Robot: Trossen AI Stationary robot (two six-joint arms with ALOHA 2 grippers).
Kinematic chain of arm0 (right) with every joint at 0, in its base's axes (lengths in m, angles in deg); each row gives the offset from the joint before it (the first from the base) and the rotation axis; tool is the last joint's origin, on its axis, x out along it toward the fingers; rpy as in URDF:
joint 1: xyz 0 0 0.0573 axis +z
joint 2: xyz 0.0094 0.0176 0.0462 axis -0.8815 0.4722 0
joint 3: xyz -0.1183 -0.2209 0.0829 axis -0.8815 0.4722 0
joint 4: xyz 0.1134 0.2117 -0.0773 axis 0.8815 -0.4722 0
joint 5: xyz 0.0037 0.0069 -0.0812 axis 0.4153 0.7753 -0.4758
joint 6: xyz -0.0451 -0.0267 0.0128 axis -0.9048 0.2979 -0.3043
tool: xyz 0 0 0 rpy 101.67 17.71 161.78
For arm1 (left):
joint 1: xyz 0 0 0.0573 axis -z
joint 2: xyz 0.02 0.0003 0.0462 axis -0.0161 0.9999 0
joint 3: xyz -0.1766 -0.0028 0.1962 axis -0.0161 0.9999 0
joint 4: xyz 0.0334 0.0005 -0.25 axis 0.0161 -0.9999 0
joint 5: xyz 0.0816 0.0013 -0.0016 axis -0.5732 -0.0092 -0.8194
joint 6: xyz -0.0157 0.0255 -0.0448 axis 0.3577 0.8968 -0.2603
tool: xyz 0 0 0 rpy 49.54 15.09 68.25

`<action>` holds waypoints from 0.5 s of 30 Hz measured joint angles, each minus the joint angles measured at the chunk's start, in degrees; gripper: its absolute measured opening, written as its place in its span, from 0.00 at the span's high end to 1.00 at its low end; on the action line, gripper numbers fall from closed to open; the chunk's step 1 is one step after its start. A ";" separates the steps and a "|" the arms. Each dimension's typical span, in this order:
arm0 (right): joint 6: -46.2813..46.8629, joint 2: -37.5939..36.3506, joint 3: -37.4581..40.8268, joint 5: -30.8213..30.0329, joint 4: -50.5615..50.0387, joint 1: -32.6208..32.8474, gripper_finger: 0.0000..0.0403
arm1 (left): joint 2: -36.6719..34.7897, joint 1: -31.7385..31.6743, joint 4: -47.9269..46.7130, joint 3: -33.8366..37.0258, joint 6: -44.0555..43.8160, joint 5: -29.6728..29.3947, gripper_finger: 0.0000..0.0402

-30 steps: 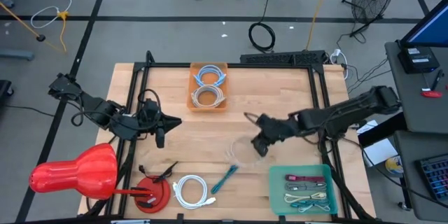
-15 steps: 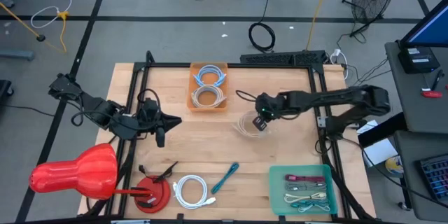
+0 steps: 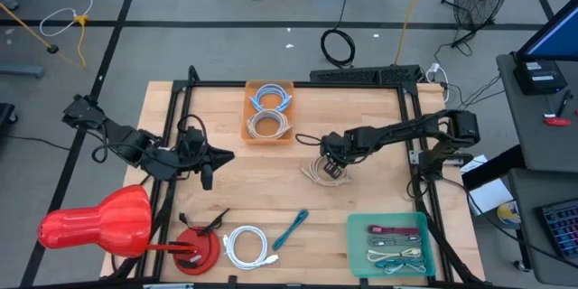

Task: Pick & Place USB Port
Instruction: Put the brown usb cable into the orange bin

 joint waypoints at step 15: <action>1.99 7.92 1.82 -0.97 -1.94 0.65 0.63 | 0.00 0.04 0.04 0.00 -0.29 1.51 0.88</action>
